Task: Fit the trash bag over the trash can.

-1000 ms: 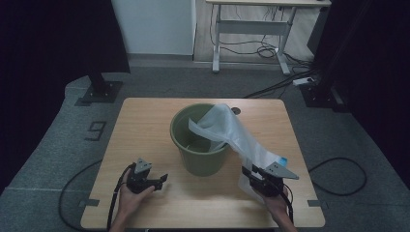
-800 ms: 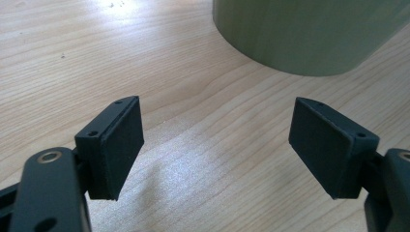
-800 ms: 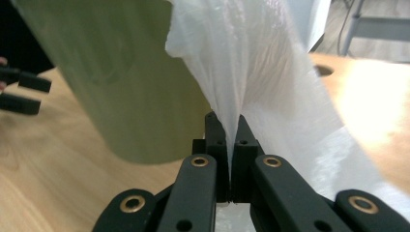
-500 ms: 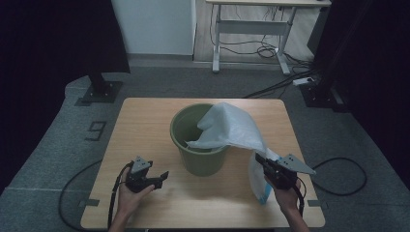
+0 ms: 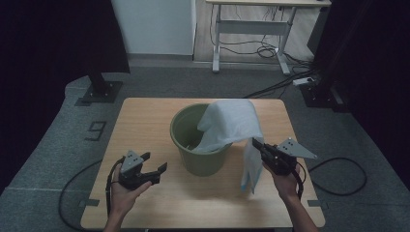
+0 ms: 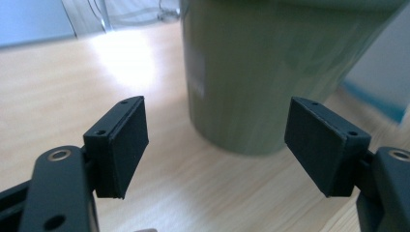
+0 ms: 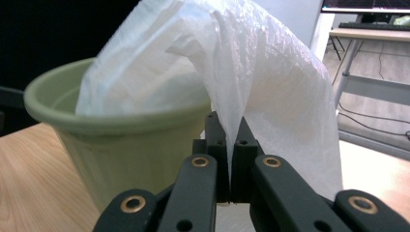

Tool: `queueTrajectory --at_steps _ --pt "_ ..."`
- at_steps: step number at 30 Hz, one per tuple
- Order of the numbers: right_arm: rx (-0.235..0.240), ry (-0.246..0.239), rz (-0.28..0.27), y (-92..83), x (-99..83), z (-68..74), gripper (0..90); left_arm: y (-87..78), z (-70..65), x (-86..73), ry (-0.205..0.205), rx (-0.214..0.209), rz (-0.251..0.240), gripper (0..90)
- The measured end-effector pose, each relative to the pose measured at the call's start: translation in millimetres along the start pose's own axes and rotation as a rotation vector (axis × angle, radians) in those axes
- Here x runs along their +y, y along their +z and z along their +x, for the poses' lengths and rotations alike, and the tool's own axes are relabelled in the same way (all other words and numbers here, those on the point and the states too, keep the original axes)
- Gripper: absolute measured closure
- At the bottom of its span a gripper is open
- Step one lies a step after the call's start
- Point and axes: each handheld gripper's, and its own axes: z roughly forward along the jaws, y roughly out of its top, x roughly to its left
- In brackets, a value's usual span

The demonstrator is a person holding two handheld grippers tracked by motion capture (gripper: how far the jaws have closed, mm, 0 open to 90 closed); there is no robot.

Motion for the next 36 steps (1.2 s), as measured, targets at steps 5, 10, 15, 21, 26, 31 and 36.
queueTrajectory --at_steps 5,10,15,21,26,31,36 --pt "0.014 -0.019 -0.013 4.6 16.7 6.4 88.2 -7.1 -11.5 31.6 -0.025 0.042 -0.058 22.7" --pt "0.013 -0.031 -0.001 13.1 28.0 11.6 88.2 2.5 -20.7 57.1 -0.081 0.034 -0.088 22.7" --pt "0.002 -0.030 0.021 23.2 34.7 13.8 88.2 17.4 -41.7 74.6 -0.054 -0.038 -0.091 22.2" --pt "-0.005 -0.037 0.035 30.5 38.8 18.3 88.3 34.1 -65.2 83.0 -0.026 -0.081 -0.073 20.5" --pt "0.000 -0.038 0.039 33.5 41.6 21.5 88.2 44.2 -74.8 85.2 -0.024 -0.075 -0.072 20.3" --pt "0.000 -0.048 0.042 36.1 45.5 24.6 88.3 50.0 -84.3 90.9 -0.015 -0.079 -0.081 20.3" --pt "-0.007 -0.048 0.046 38.6 46.6 25.8 88.2 55.1 -97.1 95.6 0.010 -0.104 -0.088 20.3"
